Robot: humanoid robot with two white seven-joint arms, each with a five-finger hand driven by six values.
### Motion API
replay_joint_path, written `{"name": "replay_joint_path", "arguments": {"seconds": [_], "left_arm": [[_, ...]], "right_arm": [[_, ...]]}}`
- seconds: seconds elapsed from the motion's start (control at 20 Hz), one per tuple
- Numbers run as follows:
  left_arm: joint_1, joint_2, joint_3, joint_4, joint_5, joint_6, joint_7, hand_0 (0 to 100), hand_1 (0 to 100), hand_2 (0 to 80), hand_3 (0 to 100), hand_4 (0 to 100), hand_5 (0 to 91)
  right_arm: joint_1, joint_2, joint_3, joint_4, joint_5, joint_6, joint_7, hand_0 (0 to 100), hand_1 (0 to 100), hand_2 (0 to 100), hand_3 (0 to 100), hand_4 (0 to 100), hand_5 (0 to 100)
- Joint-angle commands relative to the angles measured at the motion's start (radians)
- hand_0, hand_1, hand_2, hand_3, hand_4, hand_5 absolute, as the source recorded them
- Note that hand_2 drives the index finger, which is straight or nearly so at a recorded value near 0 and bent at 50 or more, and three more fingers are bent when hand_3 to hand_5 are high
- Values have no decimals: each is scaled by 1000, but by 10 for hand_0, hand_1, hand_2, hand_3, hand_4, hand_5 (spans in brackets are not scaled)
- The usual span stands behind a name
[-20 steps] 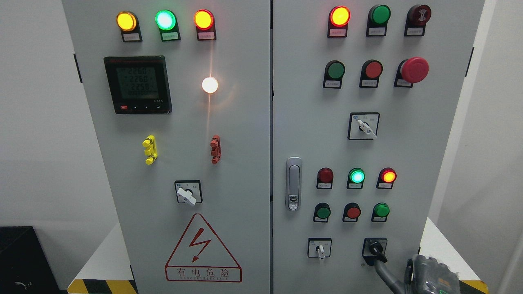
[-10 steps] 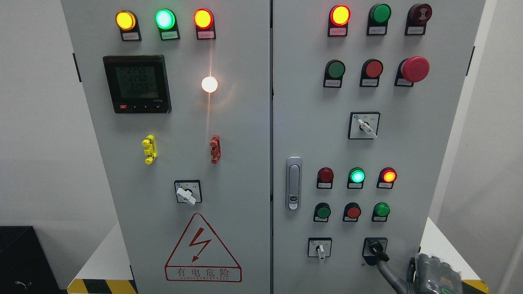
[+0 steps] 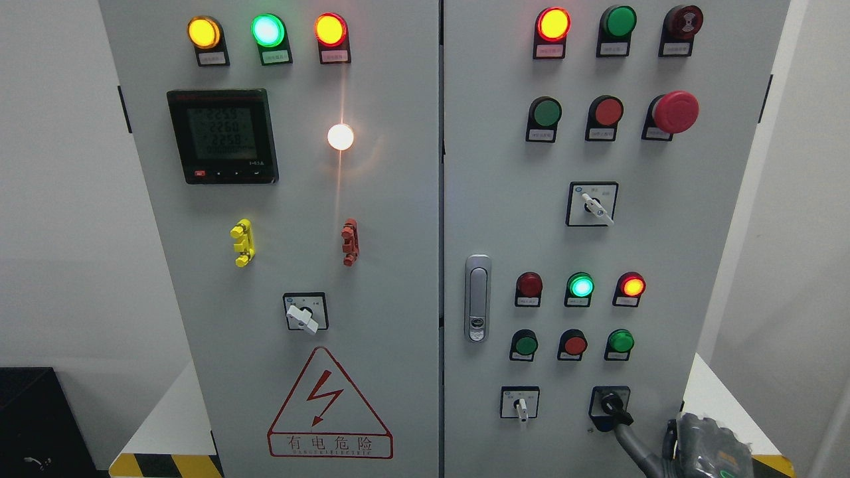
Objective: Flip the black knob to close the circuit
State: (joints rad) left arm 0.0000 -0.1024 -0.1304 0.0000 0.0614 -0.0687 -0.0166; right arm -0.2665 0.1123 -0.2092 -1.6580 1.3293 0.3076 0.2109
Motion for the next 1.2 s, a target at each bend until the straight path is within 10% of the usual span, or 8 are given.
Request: {"name": "replay_joint_path", "arguments": {"seconds": [0.0,1.15], "left_arm": [[21,0,0,-23,0,0,0,120,556,0,0,0,0],[21,1,0,-23,0,0,0,120,556,0,0,0,0]], "right_arm": [[16,4,23,-6,1,1,-1,0,0,889,1000,918,999],[59,1,114,-48,5,2,-10,0,0,883,1000,917,999]]}}
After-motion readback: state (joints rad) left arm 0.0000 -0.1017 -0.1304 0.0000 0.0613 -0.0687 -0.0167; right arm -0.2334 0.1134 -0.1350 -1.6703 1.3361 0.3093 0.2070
